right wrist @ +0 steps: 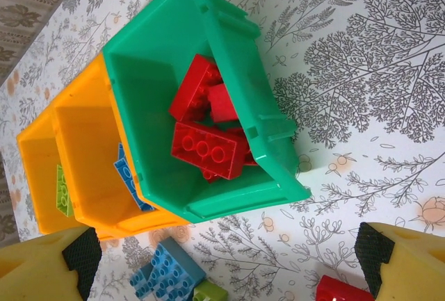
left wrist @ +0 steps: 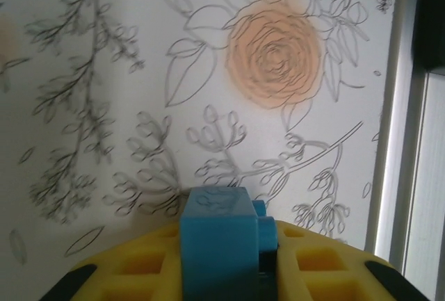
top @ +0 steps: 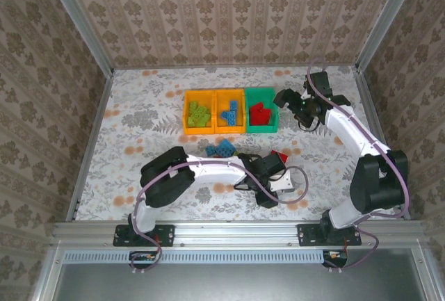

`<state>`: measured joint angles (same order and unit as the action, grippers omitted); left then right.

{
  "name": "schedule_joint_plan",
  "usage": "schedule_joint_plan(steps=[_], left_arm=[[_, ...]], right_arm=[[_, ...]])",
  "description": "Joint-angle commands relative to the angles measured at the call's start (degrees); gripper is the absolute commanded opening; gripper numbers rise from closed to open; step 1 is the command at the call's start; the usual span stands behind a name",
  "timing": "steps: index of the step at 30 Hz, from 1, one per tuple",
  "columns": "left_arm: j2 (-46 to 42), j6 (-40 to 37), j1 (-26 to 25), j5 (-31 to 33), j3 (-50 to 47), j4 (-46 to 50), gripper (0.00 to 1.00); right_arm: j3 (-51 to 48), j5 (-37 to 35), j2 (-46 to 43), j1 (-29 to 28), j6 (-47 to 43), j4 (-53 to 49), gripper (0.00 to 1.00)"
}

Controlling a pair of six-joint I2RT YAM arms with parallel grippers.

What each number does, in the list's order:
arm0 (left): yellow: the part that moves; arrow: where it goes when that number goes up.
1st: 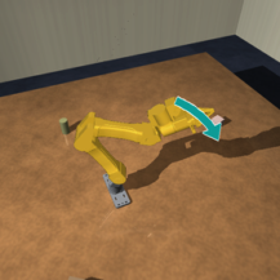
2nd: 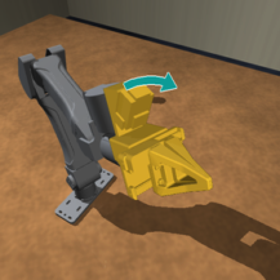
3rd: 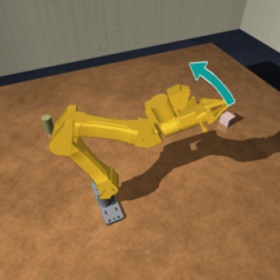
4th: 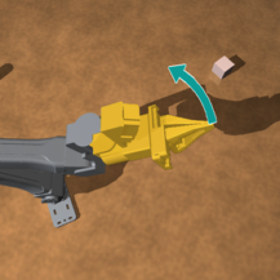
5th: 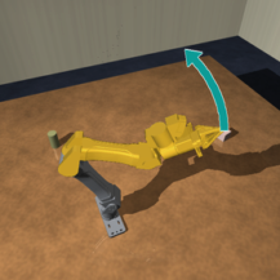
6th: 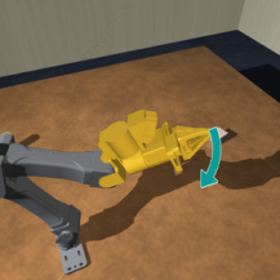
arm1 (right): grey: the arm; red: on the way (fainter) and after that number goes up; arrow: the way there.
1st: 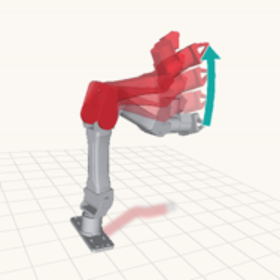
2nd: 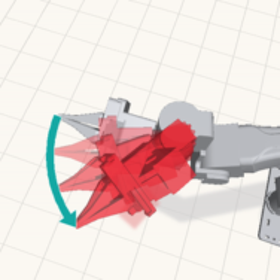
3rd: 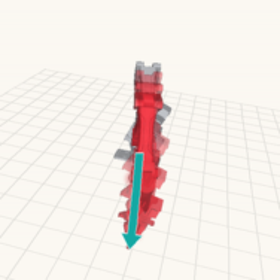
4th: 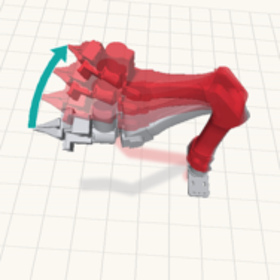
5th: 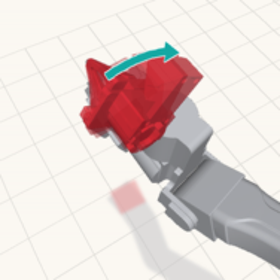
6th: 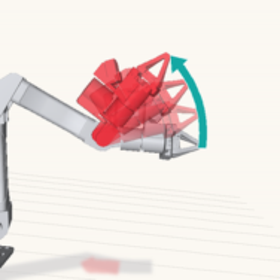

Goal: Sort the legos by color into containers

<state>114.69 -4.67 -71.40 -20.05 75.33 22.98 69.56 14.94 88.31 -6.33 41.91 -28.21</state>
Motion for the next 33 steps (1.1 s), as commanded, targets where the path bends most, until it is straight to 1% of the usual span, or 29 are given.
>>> schedule_joint_plan(steps=[1, 5, 10, 12, 13, 16, 19, 21, 25, 28, 33], left_arm=[[-4.5, 0.3, 3.5, 0.6, -1.2, 0.9, 0.21], [-9.5, 0.2, 9.0, -0.1, -1.0, -1.0, 0.17], [-13.0, 4.9, 20.3, -2.6, 1.0, -6.1, 0.17], [-12.3, 6.6, 23.8, -0.7, 4.2, -5.6, 0.17], [-11.3, 6.8, 25.2, 0.8, 6.7, -4.3, 0.18], [-6.5, 7.3, 28.9, 2.2, 15.3, 1.0, 0.18], [-1.1, 9.5, 32.0, 2.5, 22.1, 4.1, 0.17], [1.7, 11.5, 33.9, 2.0, 25.0, 4.6, 0.17], [5.2, 16.6, 37.2, 1.9, 27.2, 3.2, 0.16], [7.0, 18.9, 39.1, 0.5, 28.2, 1.5, 0.16], [9.9, 20.0, 40.7, 0.0, 30.6, 1.0, 0.18]], right_arm=[[-1.4, -1.0, -1.7, 0.3, -0.3, 1.2, 0.97], [-3.7, -3.5, -2.4, 0.1, 0.5, 1.8, 0.99], [-7.1, -7.5, -3.5, -1.5, -2.4, 0.5, 0.99], [-8.4, -8.5, -3.8, -2.9, -3.2, -0.6, 0.98], [-9.1, -9.2, -3.9, -3.7, -3.5, -1.1, 0.98], [-11.7, -11.2, -4.5, -6.9, -3.5, -1.9, 0.97], [-13.8, -13.1, -4.8, -10.0, -2.8, -2.3, 0.95], [-14.8, -14.1, -4.8, -11.9, -2.0, -4.6, 0.95], [-15.7, -14.7, -3.5, -14.5, -0.1, -7.1, 0.95], [-16.6, -15.3, -2.1, -15.0, 1.1, -7.7, 0.95], [-15.2, -14.7, 1.3, -15.2, 1.2, -8.2, 0.94]])
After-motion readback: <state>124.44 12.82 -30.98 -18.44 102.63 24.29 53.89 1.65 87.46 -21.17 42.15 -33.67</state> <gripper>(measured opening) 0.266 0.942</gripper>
